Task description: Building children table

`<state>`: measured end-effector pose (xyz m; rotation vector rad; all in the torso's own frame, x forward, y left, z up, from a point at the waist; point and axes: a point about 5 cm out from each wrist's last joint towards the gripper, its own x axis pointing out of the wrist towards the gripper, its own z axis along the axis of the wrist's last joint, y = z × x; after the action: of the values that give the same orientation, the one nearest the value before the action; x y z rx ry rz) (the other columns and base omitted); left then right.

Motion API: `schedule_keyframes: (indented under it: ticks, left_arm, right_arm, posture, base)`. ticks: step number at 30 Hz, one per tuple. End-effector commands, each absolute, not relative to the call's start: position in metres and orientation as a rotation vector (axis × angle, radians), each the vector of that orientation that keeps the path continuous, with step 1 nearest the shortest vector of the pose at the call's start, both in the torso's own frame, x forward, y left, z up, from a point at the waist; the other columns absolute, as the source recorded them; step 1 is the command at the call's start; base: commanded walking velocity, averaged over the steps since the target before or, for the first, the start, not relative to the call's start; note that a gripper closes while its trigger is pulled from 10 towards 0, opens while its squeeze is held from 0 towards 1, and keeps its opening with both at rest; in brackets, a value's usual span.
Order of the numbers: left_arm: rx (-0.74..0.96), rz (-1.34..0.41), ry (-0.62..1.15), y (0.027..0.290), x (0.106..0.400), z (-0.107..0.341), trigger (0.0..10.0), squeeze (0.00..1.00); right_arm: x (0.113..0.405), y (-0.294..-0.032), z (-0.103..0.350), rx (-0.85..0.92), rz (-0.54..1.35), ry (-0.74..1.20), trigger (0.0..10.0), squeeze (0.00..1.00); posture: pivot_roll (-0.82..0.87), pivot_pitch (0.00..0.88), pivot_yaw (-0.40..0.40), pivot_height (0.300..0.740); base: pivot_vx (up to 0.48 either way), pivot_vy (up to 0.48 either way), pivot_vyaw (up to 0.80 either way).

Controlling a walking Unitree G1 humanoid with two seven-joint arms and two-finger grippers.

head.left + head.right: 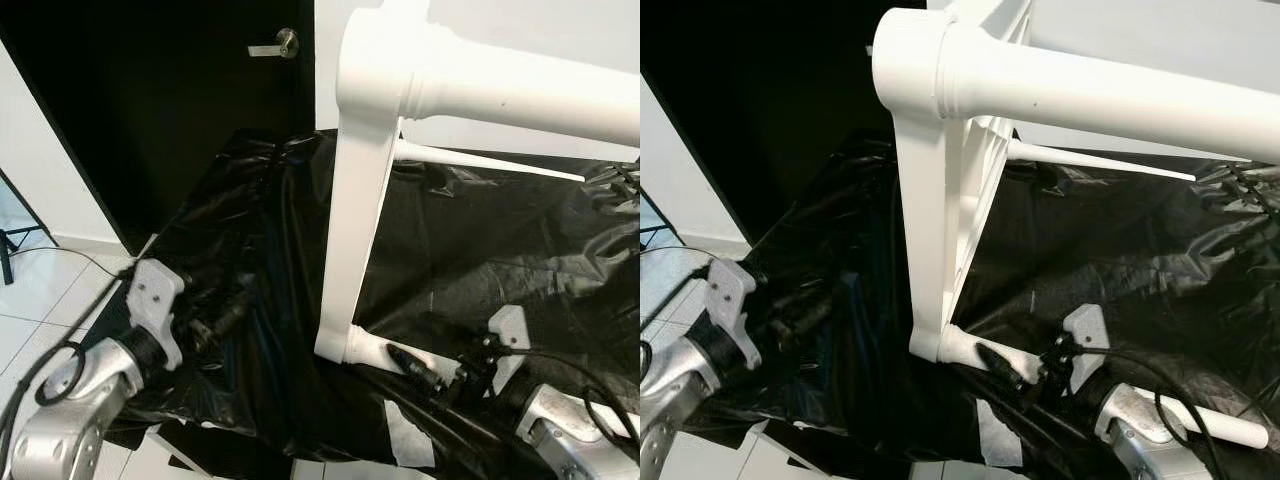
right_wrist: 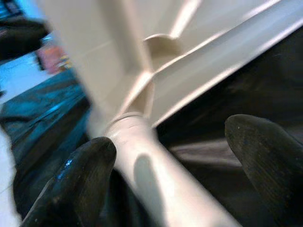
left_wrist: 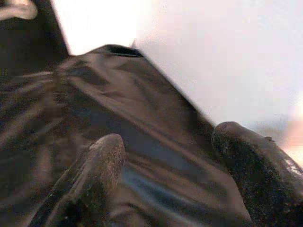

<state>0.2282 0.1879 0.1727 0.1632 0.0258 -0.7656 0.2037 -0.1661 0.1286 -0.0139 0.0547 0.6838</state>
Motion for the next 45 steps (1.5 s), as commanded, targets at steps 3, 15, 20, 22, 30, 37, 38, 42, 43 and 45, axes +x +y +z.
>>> schedule_keyframes:
  ticks: [3,15,20,22,30,37,38,42,43,45]
  left_arm:
    - [0.117,-0.806,0.026,0.167,0.215,0.171,10.0,0.0]
    - [-0.051,-0.808,-0.032,0.13,0.209,0.183,10.0,1.0]
    - [-0.096,-0.829,-0.046,0.118,0.206,0.189,10.0,0.88]
    - [-0.123,-0.865,-0.046,0.112,0.201,0.193,10.0,0.0]
    - [-0.102,-0.95,0.017,0.108,0.187,0.191,10.0,0.0]
    - [0.036,-0.943,0.124,0.133,0.187,0.18,10.0,0.0]
    - [0.058,-0.938,0.129,0.137,0.189,0.181,10.0,0.0]
    - [0.092,-0.938,0.152,0.145,0.19,0.181,10.0,0.0]
    - [0.115,-0.934,0.168,0.15,0.191,0.182,10.0,0.0]
    - [0.161,-0.936,0.18,0.157,0.192,0.184,10.0,0.0]
  right_arm:
    - [0.214,-0.182,0.131,-0.036,0.568,0.031,10.0,0.0]
    - [0.226,-0.194,0.133,-0.053,0.455,0.011,10.0,0.0]
    - [0.23,-0.194,0.133,-0.055,0.444,0.006,10.0,0.0]
    - [0.233,-0.193,0.132,-0.061,0.442,0.006,10.0,0.0]
    - [0.239,-0.177,0.13,-0.052,0.516,0.028,10.0,0.0]
    - [0.239,-0.148,0.134,-0.029,0.735,0.031,10.0,0.0]
    - [0.241,-0.146,0.134,-0.023,0.755,0.033,10.0,0.0]
    - [0.244,-0.142,0.133,-0.033,0.777,0.035,10.0,0.0]
    - [0.247,-0.141,0.132,-0.037,0.79,0.043,10.0,0.0]
    - [0.251,-0.14,0.131,-0.046,0.805,0.058,10.0,0.0]
  posture:
    - [0.05,0.0,-0.023,0.74]
    - [0.04,0.0,-0.027,0.74]
    - [0.04,0.0,-0.027,0.74]
    - [0.04,0.0,-0.027,0.74]
    - [0.05,0.005,-0.033,0.74]
    - [0.06,0.007,-0.042,0.74]
    - [0.06,0.007,-0.042,0.74]
    - [0.07,0.01,-0.044,0.74]
    - [0.07,0.018,-0.045,0.74]
    - [0.08,0.031,-0.052,0.74]
  base:
    - [0.0,0.0,0.0]
    - [0.0,0.0,0.0]
    - [0.0,0.0,0.0]
    - [0.0,0.0,0.0]
    - [0.0,0.0,0.0]
    - [0.0,0.0,0.0]
    - [0.0,0.0,0.0]
    - [0.0,0.0,0.0]
    - [0.0,0.0,0.0]
    - [0.0,0.0,0.0]
